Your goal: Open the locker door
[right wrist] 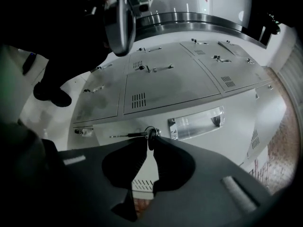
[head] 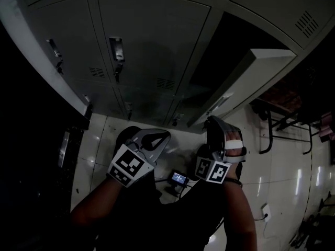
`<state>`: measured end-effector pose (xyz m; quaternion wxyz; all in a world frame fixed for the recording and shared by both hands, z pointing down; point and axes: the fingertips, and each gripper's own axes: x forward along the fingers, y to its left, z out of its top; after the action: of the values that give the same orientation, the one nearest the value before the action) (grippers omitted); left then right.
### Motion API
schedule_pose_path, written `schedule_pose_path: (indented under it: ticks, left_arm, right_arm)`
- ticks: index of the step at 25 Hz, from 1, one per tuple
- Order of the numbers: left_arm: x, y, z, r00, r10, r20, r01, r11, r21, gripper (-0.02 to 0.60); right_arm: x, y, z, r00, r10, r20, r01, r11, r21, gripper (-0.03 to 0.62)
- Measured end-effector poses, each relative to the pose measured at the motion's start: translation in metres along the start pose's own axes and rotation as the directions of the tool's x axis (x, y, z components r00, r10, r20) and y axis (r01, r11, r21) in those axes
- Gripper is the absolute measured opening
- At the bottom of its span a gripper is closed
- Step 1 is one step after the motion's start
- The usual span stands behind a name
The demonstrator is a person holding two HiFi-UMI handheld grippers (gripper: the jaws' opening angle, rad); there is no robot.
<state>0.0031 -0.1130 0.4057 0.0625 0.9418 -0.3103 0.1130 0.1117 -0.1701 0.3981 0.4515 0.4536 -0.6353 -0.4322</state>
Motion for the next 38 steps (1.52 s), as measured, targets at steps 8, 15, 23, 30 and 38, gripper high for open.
schedule_pose_path:
  ticks: [8,15,23,30,38]
  left_arm:
    - [0.007,-0.003,-0.005,1.000,0.001,-0.023,0.000,1.000,0.016,0.012]
    - [0.010,-0.006,-0.006,0.999,-0.002,-0.039,0.003,1.000,0.020,0.012]
    - [0.013,-0.008,-0.006,0.999,-0.002,-0.045,0.003,1.000,0.023,0.012]
    - [0.012,-0.007,-0.006,0.999,-0.001,-0.046,0.003,1.000,0.027,0.012]
    - [0.012,-0.008,-0.006,0.999,-0.003,-0.046,0.004,1.000,0.025,0.012]
  right_arm:
    - [-0.069,0.003,-0.059,0.998,0.020,-0.055,-0.016,0.997,0.077,0.037]
    - [-0.099,-0.002,-0.114,0.983,0.001,-0.182,0.011,0.998,0.066,0.038]
    - [-0.122,-0.006,-0.145,0.961,0.021,-0.275,0.075,0.939,0.335,0.086]
    - [-0.159,-0.015,-0.118,0.985,-0.035,-0.166,0.138,0.738,0.661,0.030]
    - [-0.129,0.012,-0.019,0.939,0.182,0.293,-0.345,0.491,0.800,0.000]
